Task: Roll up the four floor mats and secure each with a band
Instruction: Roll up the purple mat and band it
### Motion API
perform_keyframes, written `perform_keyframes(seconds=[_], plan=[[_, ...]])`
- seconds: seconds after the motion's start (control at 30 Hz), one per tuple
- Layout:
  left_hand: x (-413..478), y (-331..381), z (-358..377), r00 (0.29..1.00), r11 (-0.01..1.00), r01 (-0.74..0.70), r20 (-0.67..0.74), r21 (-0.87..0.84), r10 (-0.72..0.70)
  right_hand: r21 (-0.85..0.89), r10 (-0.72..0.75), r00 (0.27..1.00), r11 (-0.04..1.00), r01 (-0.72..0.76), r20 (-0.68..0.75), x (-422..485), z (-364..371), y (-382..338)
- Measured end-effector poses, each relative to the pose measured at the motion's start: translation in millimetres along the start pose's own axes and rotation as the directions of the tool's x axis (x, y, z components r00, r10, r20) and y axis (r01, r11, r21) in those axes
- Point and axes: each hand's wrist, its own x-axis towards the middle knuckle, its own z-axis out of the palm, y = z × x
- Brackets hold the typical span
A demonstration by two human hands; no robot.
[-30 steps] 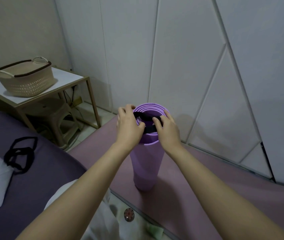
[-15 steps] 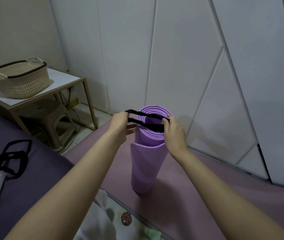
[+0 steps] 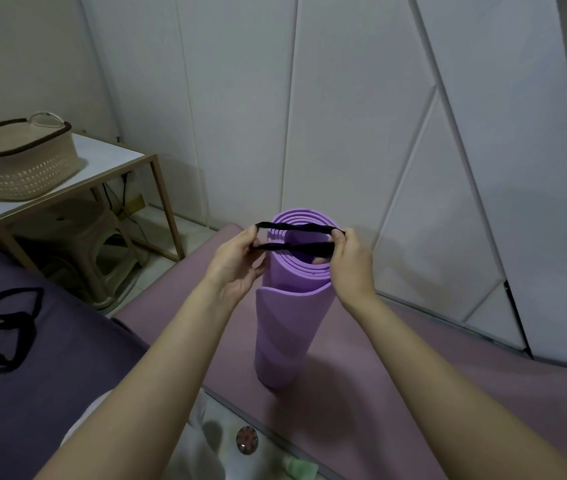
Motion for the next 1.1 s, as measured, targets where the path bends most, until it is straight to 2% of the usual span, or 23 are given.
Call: perform_keyframes(seconds=[0.13, 0.23, 0.27, 0.33, 0.43, 0.5, 0.57, 0.6, 0.63, 0.67, 0.73, 0.8, 0.9, 0.97, 1.03, 1.1], plan=[[13.8, -10.4, -7.9, 0.992, 0.992, -0.054, -0.119, -0.116, 0.041, 0.115, 0.045, 0.999, 0.992, -0.045, 0.008, 1.2, 0.0, -5.6], [13.5, -17.1, -6.1, 0.983, 0.979, -0.105, -0.166, -0.175, 0.076, 0.099, 0.061, 0.997, 0.993, -0.056, -0.047, 5.5, 4.1, -6.7], [12.2, -19.3, -3.6, 0.979, 0.983, -0.131, -0.176, -0.131, 0.107, 0.118, 0.073, 0.995, 0.991, -0.065, -0.071, 5.7, 7.8, -6.3], [9.9, -22.8, 1.8, 0.965, 0.982, -0.17, -0.186, 0.085, 0.183, 0.16, 0.101, 0.985, 0.984, -0.078, -0.138, 5.1, 14.8, -4.3], [14.1, -19.7, 4.5, 0.967, 0.906, -0.161, -0.123, 0.391, 0.225, 0.171, 0.112, 0.971, 0.982, -0.075, -0.211, 3.2, 15.4, -3.5], [19.0, -10.7, 5.0, 0.95, 0.783, -0.224, -0.049, 0.58, 0.308, 0.14, 0.085, 0.973, 0.989, -0.056, -0.214, 3.4, 13.7, -4.9], [22.1, 0.3, 7.0, 0.898, 0.529, -0.299, 0.046, 0.794, 0.437, 0.106, 0.065, 0.977, 0.993, -0.044, -0.203, 3.6, 14.1, -5.8], [24.2, 5.7, 8.2, 0.872, 0.368, -0.297, 0.092, 0.881, 0.482, 0.105, 0.061, 0.977, 0.994, -0.04, -0.203, 3.4, 15.3, -6.0], [25.3, 11.3, 9.6, 0.857, 0.25, -0.282, 0.126, 0.926, 0.5, 0.115, 0.059, 0.976, 0.993, -0.035, -0.209, 2.6, 16.7, -6.7], [26.3, 16.3, 11.0, 0.858, 0.179, -0.266, 0.148, 0.947, 0.491, 0.133, 0.063, 0.975, 0.99, -0.035, -0.215, 1.2, 18.1, -7.4], [29.5, 22.4, 13.7, 0.88, 0.141, -0.233, 0.147, 0.962, 0.451, 0.181, 0.085, 0.969, 0.983, -0.043, -0.23, -2.1, 19.6, -10.0], [31.5, 26.1, 17.3, 0.888, 0.112, -0.193, 0.125, 0.975, 0.442, 0.242, 0.116, 0.965, 0.969, -0.057, -0.235, -4.1, 20.3, -13.8], [33.9, 29.4, 20.3, 0.906, 0.136, -0.124, 0.056, 0.983, 0.42, 0.283, 0.16, 0.952, 0.956, -0.083, -0.261, -3.8, 23.2, -18.8], [37.3, 31.5, 19.8, 0.935, 0.21, -0.092, 0.011, 0.973, 0.355, 0.299, 0.193, 0.942, 0.948, -0.108, -0.274, -1.4, 25.9, -18.5], [42.3, 31.6, 14.9, 0.968, 0.359, -0.088, -0.005, 0.929, 0.25, 0.346, 0.237, 0.934, 0.928, -0.136, -0.269, 1.2, 26.9, -18.8], [41.2, 32.7, 10.3, 0.988, 0.476, -0.108, 0.039, 0.873, 0.152, 0.37, 0.249, 0.936, 0.918, -0.146, -0.249, 2.7, 28.1, -19.2]])
